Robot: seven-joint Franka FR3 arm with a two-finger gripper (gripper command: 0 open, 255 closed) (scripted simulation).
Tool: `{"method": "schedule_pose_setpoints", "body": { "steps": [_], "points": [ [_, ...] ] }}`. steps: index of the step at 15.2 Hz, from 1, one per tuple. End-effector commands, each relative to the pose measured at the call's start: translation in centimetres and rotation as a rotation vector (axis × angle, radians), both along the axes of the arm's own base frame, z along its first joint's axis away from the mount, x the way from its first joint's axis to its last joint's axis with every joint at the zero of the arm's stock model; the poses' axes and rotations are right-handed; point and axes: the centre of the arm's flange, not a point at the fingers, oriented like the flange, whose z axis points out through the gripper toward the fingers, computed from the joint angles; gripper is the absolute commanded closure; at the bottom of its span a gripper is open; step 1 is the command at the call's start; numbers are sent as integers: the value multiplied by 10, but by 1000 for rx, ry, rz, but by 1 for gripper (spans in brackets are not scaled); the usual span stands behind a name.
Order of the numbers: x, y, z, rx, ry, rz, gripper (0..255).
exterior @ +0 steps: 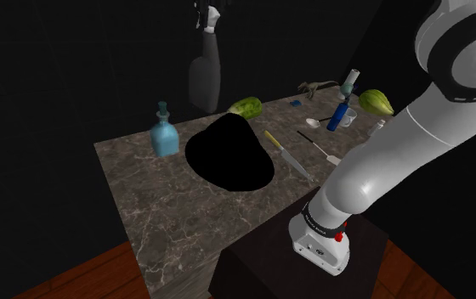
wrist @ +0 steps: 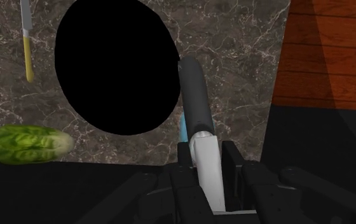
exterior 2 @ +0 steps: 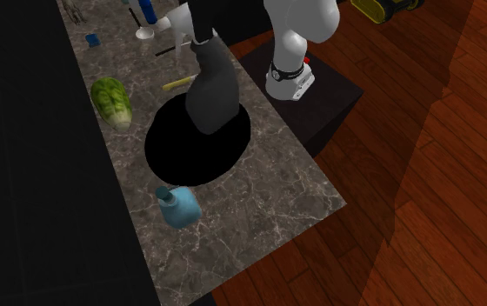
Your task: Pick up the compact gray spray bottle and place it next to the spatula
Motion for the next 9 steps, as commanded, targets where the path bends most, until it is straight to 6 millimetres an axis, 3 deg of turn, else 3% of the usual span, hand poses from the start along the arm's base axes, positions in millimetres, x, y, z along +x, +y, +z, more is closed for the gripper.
{"method": "schedule_pose_setpoints", "body": {
  "steps": [1,9],
  "points": [
    [-13,-21,3,1,0,3,255],
    [-62,-115,4,1,0,3,255]
  ]
}}
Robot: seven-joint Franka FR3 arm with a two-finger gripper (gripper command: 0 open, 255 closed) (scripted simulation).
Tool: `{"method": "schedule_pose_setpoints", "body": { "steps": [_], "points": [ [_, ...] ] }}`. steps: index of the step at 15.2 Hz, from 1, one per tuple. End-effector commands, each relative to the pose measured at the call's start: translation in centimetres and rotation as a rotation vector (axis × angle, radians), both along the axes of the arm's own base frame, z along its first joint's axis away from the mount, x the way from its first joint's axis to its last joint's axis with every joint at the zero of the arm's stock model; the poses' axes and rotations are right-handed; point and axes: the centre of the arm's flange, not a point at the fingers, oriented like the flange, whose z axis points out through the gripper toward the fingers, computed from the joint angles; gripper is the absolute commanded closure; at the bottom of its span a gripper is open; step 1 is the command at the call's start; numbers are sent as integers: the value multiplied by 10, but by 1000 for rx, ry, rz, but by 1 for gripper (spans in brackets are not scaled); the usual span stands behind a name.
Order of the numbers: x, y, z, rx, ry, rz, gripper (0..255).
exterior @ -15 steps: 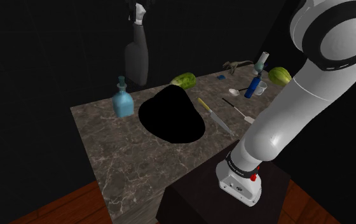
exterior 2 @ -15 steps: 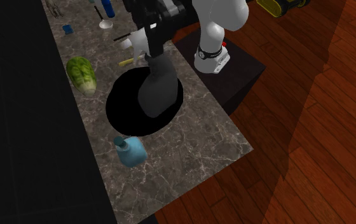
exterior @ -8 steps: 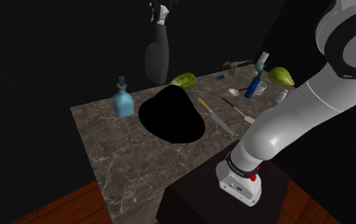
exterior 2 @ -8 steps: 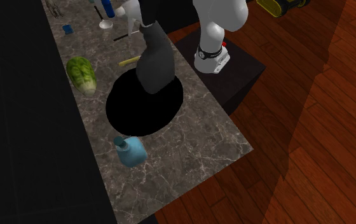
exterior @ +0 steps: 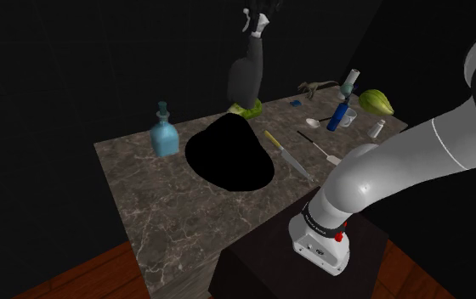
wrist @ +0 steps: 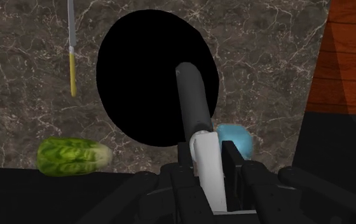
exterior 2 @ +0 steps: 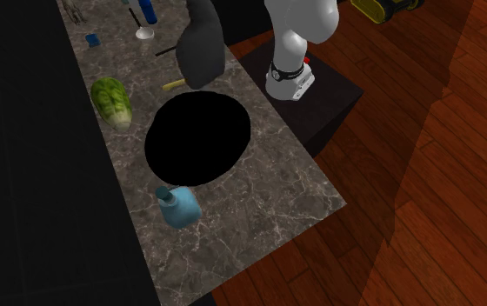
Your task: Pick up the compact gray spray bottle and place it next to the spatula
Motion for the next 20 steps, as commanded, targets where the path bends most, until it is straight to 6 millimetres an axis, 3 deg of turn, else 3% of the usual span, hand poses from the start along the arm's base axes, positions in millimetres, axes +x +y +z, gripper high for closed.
{"method": "schedule_pose_setpoints", "body": {
  "steps": [1,20],
  "points": [
    [-11,-24,1,1,0,2,255],
    [-128,-246,1,1,0,2,255]
  ]
}}
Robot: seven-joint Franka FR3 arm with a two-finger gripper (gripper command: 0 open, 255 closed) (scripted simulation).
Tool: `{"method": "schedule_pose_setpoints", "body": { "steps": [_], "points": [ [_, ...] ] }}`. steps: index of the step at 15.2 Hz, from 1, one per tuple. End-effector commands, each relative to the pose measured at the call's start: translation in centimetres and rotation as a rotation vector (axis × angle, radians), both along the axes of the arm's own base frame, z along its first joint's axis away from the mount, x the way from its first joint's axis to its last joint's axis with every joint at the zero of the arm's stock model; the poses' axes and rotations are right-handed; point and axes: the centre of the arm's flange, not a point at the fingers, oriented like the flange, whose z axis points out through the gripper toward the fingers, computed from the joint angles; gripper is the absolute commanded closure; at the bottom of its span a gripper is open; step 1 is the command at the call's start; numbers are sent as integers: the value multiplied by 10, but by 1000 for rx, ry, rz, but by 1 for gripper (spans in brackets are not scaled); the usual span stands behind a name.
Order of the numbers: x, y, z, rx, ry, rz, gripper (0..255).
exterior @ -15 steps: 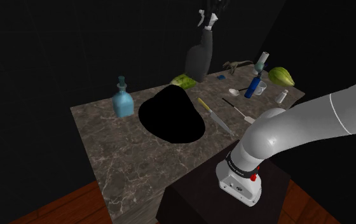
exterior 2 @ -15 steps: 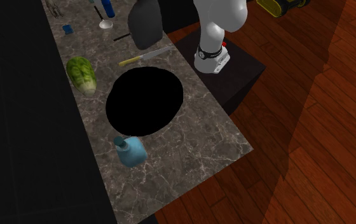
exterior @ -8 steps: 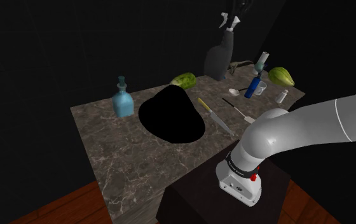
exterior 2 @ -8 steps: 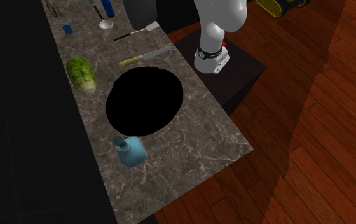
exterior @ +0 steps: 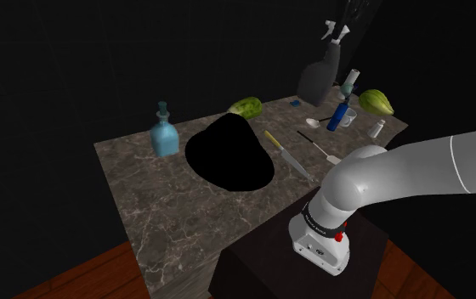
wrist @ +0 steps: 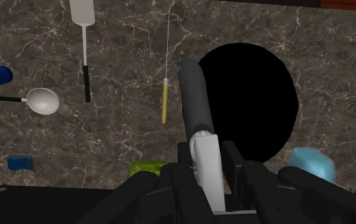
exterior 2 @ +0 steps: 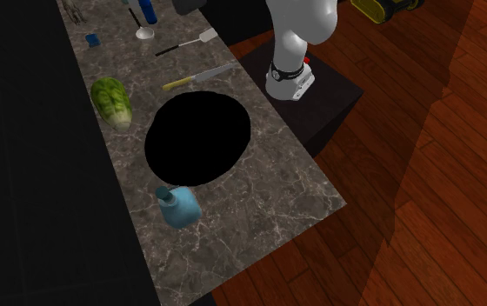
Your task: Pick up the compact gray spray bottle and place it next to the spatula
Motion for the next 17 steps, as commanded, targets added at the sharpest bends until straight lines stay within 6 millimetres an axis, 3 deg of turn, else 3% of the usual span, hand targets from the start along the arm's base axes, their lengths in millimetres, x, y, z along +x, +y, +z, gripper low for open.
{"method": "schedule_pose_setpoints", "body": {
  "steps": [1,17],
  "points": [
    [-14,-24,-2,0,0,1,255],
    [-113,-211,-1,0,0,1,255]
  ]
}}
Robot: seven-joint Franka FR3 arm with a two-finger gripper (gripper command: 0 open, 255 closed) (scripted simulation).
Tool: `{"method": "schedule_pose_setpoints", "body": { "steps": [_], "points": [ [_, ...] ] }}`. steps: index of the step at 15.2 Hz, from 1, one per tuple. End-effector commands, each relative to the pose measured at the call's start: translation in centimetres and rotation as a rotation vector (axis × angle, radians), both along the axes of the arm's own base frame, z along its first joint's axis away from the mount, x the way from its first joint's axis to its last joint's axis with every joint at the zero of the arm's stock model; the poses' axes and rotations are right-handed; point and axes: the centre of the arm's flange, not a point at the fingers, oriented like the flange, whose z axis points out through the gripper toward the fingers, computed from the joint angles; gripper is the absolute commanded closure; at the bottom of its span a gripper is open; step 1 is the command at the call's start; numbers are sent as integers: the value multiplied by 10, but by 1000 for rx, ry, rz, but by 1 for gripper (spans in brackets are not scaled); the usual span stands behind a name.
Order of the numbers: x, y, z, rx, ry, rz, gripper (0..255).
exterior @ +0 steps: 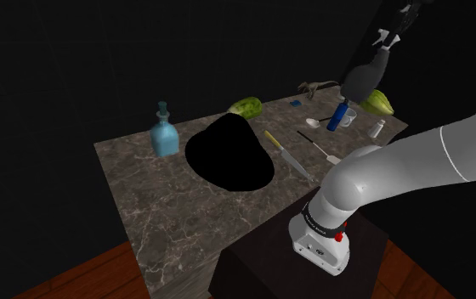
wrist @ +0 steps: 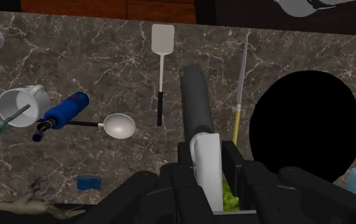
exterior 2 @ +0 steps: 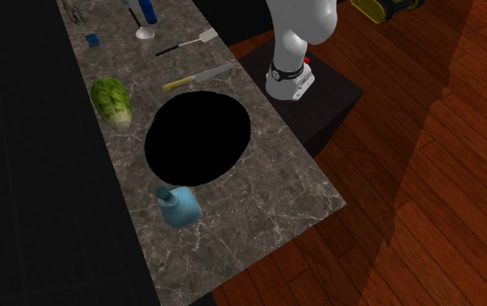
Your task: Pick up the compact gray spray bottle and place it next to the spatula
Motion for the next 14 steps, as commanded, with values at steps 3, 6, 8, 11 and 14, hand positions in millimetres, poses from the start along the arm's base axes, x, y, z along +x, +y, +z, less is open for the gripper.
{"method": "schedule_pose_setpoints", "body": {
  "steps": [3,6,8,11,14],
  "points": [
    [-25,-48,1,-2,1,2,255],
    [-43,-83,1,-2,1,2,255],
    [-56,-106,1,-1,1,2,255],
    [-74,-141,1,-1,1,2,255],
    [-93,-176,1,-1,1,2,255]
  ]
}}
